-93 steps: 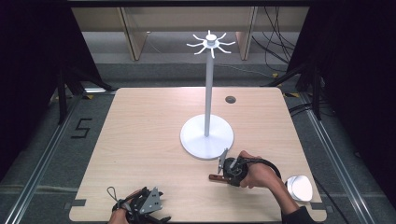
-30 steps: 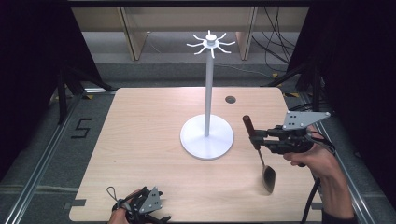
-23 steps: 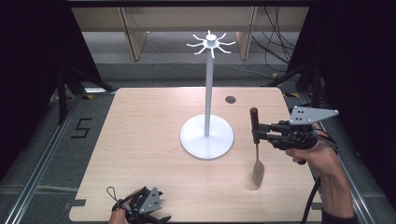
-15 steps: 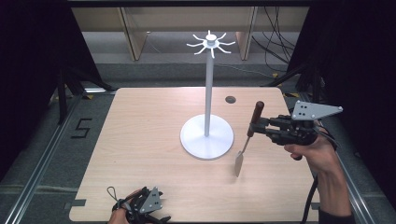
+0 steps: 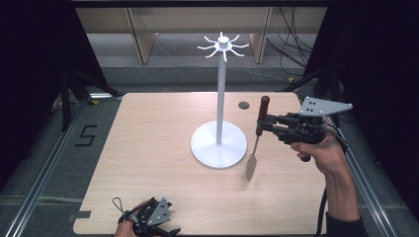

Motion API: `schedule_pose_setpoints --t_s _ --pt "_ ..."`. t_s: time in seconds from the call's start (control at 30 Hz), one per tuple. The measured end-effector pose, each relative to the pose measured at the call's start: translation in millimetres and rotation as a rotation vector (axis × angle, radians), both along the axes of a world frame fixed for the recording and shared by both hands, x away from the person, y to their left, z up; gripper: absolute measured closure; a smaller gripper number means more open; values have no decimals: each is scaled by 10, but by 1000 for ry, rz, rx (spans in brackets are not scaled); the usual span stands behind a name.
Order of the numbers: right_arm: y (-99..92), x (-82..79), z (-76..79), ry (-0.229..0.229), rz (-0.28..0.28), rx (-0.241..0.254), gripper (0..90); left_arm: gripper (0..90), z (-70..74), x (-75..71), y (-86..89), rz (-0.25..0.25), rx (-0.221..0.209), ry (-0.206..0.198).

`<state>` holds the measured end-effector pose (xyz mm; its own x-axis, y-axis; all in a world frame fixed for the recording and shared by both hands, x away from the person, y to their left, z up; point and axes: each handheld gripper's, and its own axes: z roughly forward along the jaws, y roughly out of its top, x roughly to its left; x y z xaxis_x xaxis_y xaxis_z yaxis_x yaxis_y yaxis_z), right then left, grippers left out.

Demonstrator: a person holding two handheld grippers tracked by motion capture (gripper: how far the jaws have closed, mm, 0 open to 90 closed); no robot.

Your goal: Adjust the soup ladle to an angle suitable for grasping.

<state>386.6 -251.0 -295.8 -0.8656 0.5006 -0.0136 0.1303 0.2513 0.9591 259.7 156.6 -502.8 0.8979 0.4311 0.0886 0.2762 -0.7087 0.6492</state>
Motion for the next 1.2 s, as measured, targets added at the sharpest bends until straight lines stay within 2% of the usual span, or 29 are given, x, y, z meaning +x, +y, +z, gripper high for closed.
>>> schedule_pose_setpoints --t_s 0.03,0.27,0.33,0.5,0.57,0.6,0.63,0.77,0.83,0.87,0.9,1.07,1.1,1.2 --pt "11 2 10 10 -4 11 740 198 0 -4 -1 0 0 1" --pt "49 85 125 7 -43 37 740 198 -8 -3 -1 -3 4 1" --pt "52 103 141 -7 -54 31 740 198 -4 -1 1 0 4 1" --pt "116 179 219 9 -83 46 740 198 -2 1 2 0 2 2" --pt "132 214 257 -13 -93 44 740 198 0 -1 -1 -1 1 2" --pt "156 211 273 2 -93 59 740 198 -2 -2 0 -2 3 1" --pt "162 230 295 -10 -95 48 740 198 -3 -2 2 -1 2 2" --pt "228 263 365 -1 -109 59 740 198 3 -4 3 -3 0 3" --pt "250 297 394 -16 -110 52 740 198 -1 -2 2 -1 -1 5" --pt "266 296 407 4 -112 58 740 198 1 5 4 -6 0 2" --pt "274 320 417 -17 -109 57 740 198 3 1 3 -3 -3 3" --pt "324 345 482 0 -125 67 740 198 0 3 3 -2 -4 2" --pt "325 363 497 -19 -130 60 740 198 1 2 3 -4 -3 3" --pt "348 382 538 -7 -140 64 740 198 -2 -2 2 -2 2 2"
